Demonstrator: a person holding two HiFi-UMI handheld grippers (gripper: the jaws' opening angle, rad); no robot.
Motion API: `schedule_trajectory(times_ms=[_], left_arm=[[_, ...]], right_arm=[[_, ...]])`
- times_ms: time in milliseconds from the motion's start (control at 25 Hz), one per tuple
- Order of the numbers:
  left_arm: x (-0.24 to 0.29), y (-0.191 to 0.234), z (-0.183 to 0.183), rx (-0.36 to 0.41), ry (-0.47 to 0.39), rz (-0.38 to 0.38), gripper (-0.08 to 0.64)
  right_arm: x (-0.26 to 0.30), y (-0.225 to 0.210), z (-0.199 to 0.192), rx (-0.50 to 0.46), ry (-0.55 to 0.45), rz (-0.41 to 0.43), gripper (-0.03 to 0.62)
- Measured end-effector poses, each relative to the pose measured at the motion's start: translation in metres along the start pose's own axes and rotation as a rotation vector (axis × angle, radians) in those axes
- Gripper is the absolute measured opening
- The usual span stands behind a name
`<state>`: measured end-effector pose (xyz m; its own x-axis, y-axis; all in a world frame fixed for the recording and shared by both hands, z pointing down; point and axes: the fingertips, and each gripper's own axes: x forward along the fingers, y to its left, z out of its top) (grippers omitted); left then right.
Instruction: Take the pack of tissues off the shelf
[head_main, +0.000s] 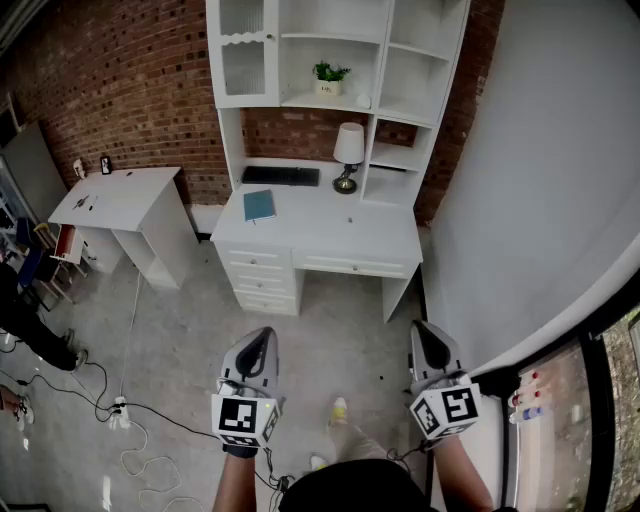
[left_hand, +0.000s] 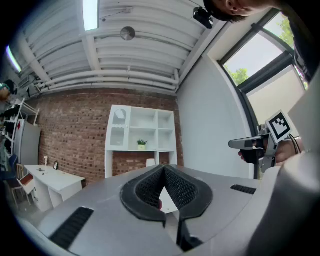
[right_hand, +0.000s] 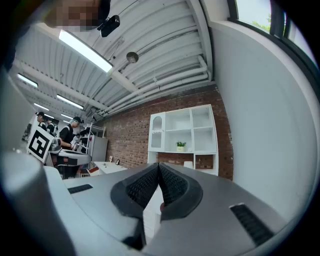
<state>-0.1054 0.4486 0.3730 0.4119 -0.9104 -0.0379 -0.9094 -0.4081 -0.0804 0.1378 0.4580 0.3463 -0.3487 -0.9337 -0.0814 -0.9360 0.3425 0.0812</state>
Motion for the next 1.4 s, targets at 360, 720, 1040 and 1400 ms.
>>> schedule_trajectory(times_ms=[360,720,1040,1400], left_arm=[[-0.033,-0.043,0.022,-0.057,-0.038,-0.021,0.017],[-0.038,-0.043,0.009,-0.029,-0.003,0.011,0.017],[-0.021,-0.032,0.007,-0.016,0.004,0.016,0.017],[-0.009,-0.024,0.0,-0.014,0.019,0.02,0.017]], right_arm=[[-0.033,0.0,0.018,0.026,-0.03,0.004,0.003],[-0.038,-0.01,0.006,0.006,-0.008,-0.032,0.003],[-0.029,-0.021,0.003,-0.012,-0.014,-0.07,0.004],[-0.007,-0.016,0.001,-0.024,-0.009,-0.008,0.195]])
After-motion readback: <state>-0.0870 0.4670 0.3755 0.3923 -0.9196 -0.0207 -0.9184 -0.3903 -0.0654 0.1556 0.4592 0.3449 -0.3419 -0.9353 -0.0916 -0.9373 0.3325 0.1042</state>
